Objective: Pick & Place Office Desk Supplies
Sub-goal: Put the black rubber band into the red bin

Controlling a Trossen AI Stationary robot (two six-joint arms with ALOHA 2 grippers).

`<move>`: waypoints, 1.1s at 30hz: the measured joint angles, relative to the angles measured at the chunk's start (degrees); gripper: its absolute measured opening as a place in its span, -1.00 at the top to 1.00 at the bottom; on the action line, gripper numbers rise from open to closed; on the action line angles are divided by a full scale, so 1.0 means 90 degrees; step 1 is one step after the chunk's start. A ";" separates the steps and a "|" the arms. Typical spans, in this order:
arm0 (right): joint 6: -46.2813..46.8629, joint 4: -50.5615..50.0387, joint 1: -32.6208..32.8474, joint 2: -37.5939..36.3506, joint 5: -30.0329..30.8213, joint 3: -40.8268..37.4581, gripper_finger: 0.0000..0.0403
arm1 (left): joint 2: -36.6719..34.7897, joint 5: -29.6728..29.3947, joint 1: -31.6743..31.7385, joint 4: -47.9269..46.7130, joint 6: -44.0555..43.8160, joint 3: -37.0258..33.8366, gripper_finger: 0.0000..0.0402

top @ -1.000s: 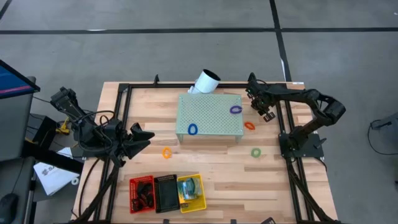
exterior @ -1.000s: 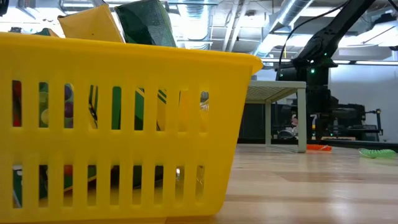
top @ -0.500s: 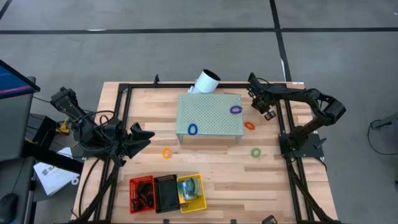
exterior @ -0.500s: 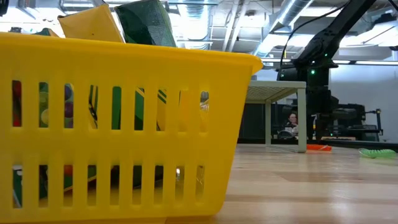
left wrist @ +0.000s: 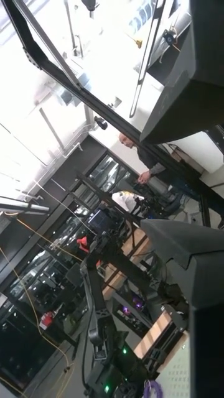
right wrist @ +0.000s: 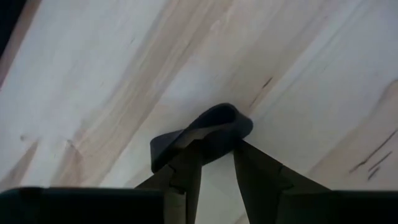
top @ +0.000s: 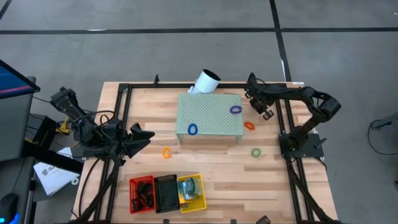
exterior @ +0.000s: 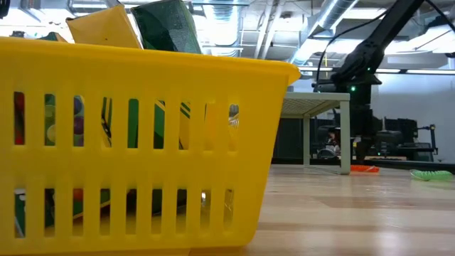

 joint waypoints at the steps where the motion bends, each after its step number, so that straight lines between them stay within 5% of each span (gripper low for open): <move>1: 0.0000 0.0013 0.0018 0.0031 0.0015 0.0004 0.54 | 0.0000 0.0000 0.0000 0.0000 -0.0002 0.0000 -0.02; 11: 0.0019 0.0032 0.0031 0.0173 0.0071 0.0007 0.55 | 0.0000 0.0002 0.0000 0.0022 -0.0052 0.0000 -0.02; 18: 0.0046 0.0037 0.0088 0.0155 0.0214 -0.0011 0.92 | 0.0000 0.0003 0.0000 0.0024 -0.0052 0.0000 -0.02; 22: 0.0238 0.0018 0.0209 0.0145 0.0353 -0.0016 0.95 | 0.0000 0.0005 0.0000 0.0026 -0.0052 0.0000 -0.02; 33: 0.0875 -0.0131 0.0858 -0.0785 0.1072 -0.0039 0.99 | 0.0000 0.0153 0.0002 0.0027 -0.0026 0.0000 -0.02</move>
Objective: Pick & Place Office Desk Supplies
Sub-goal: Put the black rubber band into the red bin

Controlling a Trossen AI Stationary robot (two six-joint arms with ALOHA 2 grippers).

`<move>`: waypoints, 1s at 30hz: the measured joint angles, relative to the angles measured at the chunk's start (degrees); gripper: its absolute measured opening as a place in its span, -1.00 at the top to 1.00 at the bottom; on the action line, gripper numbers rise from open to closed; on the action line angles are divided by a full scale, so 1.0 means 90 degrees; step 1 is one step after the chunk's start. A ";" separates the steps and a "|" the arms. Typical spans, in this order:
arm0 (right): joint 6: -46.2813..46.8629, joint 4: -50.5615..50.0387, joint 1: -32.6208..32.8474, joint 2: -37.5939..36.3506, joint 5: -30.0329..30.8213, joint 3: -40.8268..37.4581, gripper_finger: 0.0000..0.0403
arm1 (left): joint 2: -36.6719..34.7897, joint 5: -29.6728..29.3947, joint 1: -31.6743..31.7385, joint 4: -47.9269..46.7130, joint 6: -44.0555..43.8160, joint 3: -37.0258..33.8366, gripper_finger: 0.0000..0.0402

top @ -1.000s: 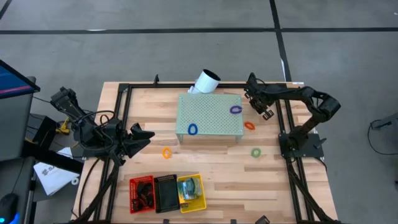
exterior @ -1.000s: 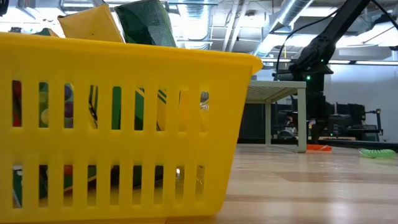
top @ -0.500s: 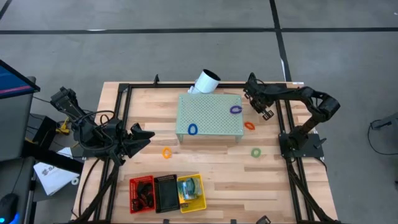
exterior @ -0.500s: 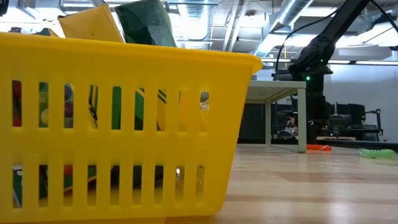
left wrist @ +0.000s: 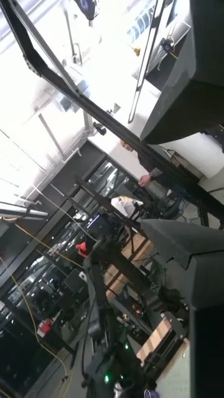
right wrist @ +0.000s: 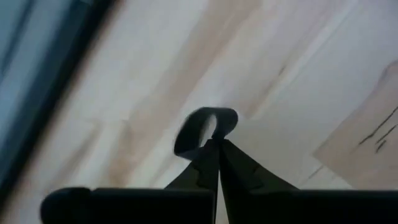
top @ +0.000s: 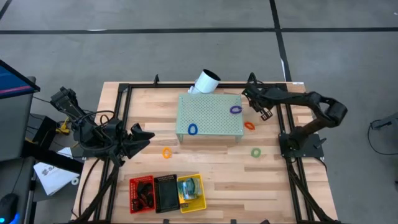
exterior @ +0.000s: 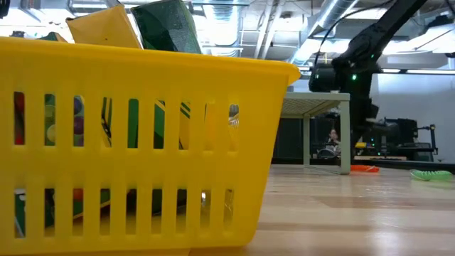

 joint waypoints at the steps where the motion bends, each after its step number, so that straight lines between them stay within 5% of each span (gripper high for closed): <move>1: 0.0115 -0.0068 0.0071 -0.0148 0.0122 0.0000 0.99 | 0.0000 0.0005 -0.0001 -0.0001 0.0000 0.0000 -0.02; 11: 0.0845 -0.1036 0.1030 -0.1947 0.1310 0.0007 1.00 | 0.0038 0.0177 -0.0007 -0.0007 0.0000 0.0000 -0.02; 19: 0.0983 -0.1051 0.3208 -0.3318 0.2518 0.0222 1.00 | 0.0323 0.0431 -0.0169 -0.0429 -0.0016 0.0000 -0.02; 30: -0.0328 0.0534 0.6331 -0.2326 0.4229 0.1456 1.00 | 0.1014 0.0891 0.0038 -0.0596 0.0097 0.0177 -0.02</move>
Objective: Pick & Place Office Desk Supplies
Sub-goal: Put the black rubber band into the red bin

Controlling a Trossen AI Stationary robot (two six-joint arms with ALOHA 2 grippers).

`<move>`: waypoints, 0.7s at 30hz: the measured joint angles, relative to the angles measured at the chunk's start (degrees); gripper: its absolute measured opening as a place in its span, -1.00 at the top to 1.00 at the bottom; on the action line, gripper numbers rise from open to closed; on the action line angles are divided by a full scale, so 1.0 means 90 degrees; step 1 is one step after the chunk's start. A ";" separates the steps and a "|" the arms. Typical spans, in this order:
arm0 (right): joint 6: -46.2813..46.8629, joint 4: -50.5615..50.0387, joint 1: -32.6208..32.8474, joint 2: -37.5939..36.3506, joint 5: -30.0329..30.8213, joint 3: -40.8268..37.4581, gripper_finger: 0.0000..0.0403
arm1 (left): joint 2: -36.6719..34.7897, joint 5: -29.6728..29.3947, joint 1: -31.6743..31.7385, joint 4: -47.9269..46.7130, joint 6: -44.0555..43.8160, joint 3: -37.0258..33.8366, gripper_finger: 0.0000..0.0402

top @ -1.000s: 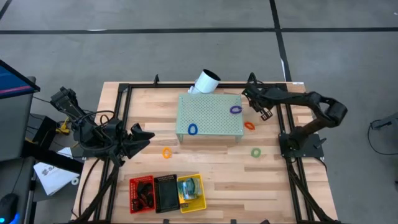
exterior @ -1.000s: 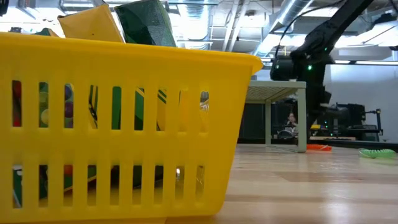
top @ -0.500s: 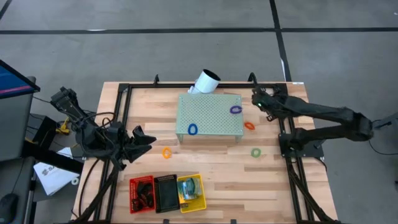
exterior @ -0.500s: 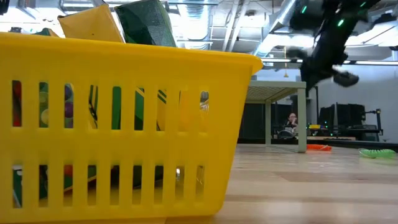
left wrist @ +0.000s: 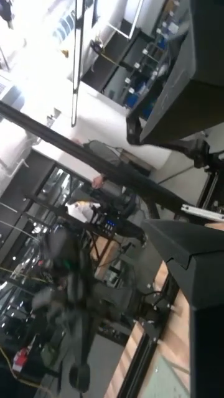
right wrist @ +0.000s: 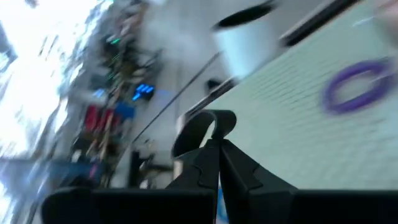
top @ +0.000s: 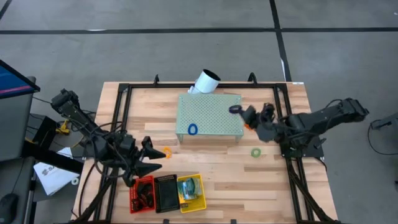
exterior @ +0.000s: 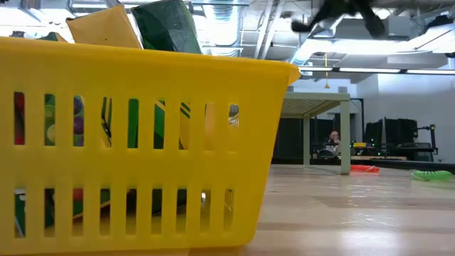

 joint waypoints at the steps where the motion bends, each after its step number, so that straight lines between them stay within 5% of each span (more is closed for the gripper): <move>1: -0.0324 0.0351 0.0164 0.0212 0.0027 0.0174 1.00 | 0.0057 0.0005 0.0054 0.0001 0.0006 0.0020 -0.02; 5: -0.1316 0.1385 0.0598 0.1104 0.0029 0.0988 1.00 | 0.0245 0.0230 0.0246 -0.0017 0.0356 0.0089 -0.02; 11: -0.1764 0.1529 0.0963 0.2418 0.0016 0.2570 1.00 | 0.0667 0.0213 0.0251 -0.0184 0.2087 0.0669 -0.02; 21: -0.2723 0.1537 0.1125 0.3680 -0.0248 0.4508 1.00 | 0.1444 -0.1158 0.0393 -0.0656 0.3951 0.1440 -0.12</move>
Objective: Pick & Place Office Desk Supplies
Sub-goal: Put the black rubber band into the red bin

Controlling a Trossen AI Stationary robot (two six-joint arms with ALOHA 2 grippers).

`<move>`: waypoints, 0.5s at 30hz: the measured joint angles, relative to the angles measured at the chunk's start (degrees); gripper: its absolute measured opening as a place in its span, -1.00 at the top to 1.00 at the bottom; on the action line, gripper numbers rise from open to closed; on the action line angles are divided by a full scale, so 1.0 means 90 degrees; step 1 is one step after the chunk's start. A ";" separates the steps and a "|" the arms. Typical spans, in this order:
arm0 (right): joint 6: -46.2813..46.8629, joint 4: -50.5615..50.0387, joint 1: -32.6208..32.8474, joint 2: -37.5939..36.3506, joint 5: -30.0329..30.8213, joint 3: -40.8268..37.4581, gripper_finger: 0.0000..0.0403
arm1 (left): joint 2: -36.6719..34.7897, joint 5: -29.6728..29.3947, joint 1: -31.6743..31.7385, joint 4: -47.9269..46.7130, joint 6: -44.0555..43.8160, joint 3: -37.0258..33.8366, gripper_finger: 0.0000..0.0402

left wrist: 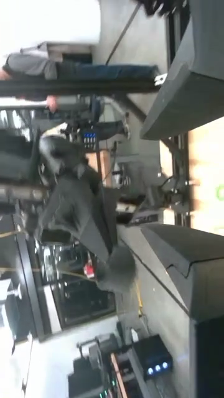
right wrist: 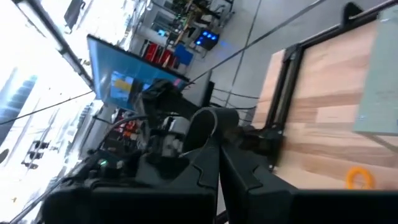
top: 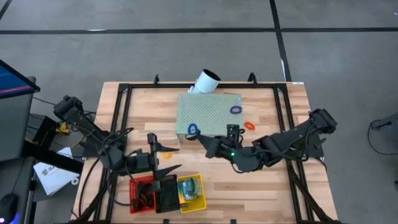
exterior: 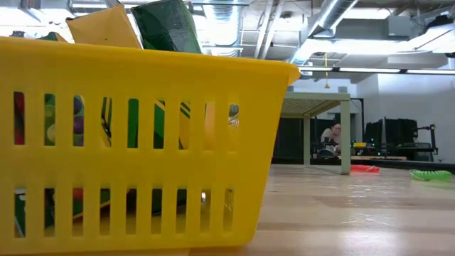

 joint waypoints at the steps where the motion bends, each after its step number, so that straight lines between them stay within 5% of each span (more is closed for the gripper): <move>1: -0.0063 -0.0008 0.0000 0.0065 -0.0020 0.0101 1.00 | 0.0014 -0.0006 0.0045 0.0055 -0.0005 0.0002 -0.14; 15: -0.0138 -0.0019 0.0100 0.0263 0.0014 0.0334 1.00 | 0.0000 0.0348 0.0660 0.0662 -0.0039 0.0001 -0.08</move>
